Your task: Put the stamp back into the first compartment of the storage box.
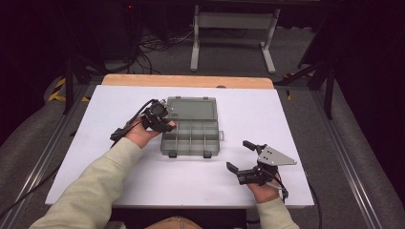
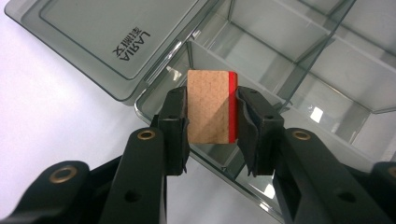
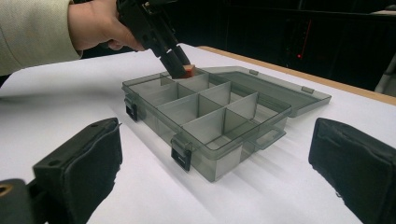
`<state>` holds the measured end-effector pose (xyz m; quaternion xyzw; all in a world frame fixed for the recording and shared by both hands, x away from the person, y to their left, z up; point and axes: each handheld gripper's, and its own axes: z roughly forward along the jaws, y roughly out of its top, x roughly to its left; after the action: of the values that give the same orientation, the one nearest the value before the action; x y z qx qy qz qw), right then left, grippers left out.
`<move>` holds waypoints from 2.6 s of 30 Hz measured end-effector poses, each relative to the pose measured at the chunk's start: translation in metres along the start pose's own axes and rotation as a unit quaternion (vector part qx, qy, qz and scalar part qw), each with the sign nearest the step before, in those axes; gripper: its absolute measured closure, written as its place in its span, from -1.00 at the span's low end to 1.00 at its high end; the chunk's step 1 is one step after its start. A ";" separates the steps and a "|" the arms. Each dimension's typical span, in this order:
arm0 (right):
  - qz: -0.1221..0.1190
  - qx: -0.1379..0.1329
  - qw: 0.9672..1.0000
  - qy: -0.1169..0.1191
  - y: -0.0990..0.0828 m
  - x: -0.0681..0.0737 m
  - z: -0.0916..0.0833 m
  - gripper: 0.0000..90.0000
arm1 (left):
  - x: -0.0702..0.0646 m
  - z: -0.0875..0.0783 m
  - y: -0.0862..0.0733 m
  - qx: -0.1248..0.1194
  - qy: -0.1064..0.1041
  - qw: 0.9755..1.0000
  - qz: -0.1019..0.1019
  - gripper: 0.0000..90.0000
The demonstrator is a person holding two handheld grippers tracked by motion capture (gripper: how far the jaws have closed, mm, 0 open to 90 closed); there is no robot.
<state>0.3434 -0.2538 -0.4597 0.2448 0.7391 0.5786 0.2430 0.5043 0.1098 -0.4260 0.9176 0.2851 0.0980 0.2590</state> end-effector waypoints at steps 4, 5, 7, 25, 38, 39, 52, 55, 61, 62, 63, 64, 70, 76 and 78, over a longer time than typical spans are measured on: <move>0.000 0.000 1.000 0.000 0.000 0.000 0.000 -0.93 | 0.000 0.002 0.000 0.002 -0.002 1.000 0.007 0.46; 0.000 0.000 1.000 0.000 0.000 0.000 0.000 -0.93 | 0.000 0.002 0.000 0.003 -0.003 1.000 0.007 0.46; 0.000 0.001 1.000 0.000 0.000 0.000 0.000 -0.93 | -0.001 0.003 0.001 0.008 -0.002 1.000 0.008 0.46; 0.002 0.001 1.000 0.003 0.000 -0.001 0.000 -0.93 | 0.000 0.007 0.001 0.006 -0.007 1.000 0.010 0.38; 0.001 -0.001 1.000 0.002 0.000 0.000 0.000 -0.93 | -0.001 -0.003 0.001 -0.023 -0.012 1.000 0.010 -0.08; 0.001 -0.001 1.000 0.002 0.000 0.000 0.000 -0.93 | -0.003 -0.005 0.001 -0.027 -0.014 0.999 0.012 -0.11; 0.001 -0.001 1.000 0.000 0.000 -0.001 0.001 -0.93 | -0.018 -0.030 -0.001 -0.046 -0.044 0.998 0.026 -0.53; 0.001 -0.003 1.000 0.001 0.001 -0.002 0.001 -0.93 | -0.024 -0.041 -0.003 -0.059 -0.048 0.997 0.030 -0.60; 0.002 -0.004 1.000 0.003 0.002 -0.003 0.003 -0.93 | -0.038 -0.065 -0.009 -0.092 -0.049 0.994 0.038 -0.77; 0.002 -0.004 1.000 0.003 0.002 -0.003 0.003 -0.93 | -0.040 -0.068 -0.010 -0.093 -0.050 0.994 0.042 -0.77; 0.002 -0.004 1.000 0.003 0.002 -0.003 0.003 -0.93 | -0.043 -0.072 -0.012 -0.096 -0.052 0.993 0.045 -0.78; 0.002 -0.005 1.000 0.003 0.002 -0.003 0.003 -0.93 | -0.045 -0.074 -0.013 -0.100 -0.052 0.992 0.048 -0.79; 0.000 -0.005 1.000 0.001 0.002 -0.001 0.002 -0.93 | -0.058 -0.092 -0.023 -0.115 -0.046 0.991 0.055 -0.88; -0.001 -0.007 1.000 0.000 0.003 -0.001 0.000 -0.93 | -0.067 -0.108 -0.041 -0.154 -0.041 0.986 0.051 -0.99; -0.002 -0.007 1.000 0.000 0.003 -0.001 0.000 -0.93 | -0.069 -0.112 -0.048 -0.163 -0.043 0.984 0.050 -0.99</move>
<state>0.3444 -0.2534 -0.4571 0.2418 0.7356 0.5832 0.2456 0.3887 0.1509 -0.3587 0.8794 0.2081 0.1166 0.4121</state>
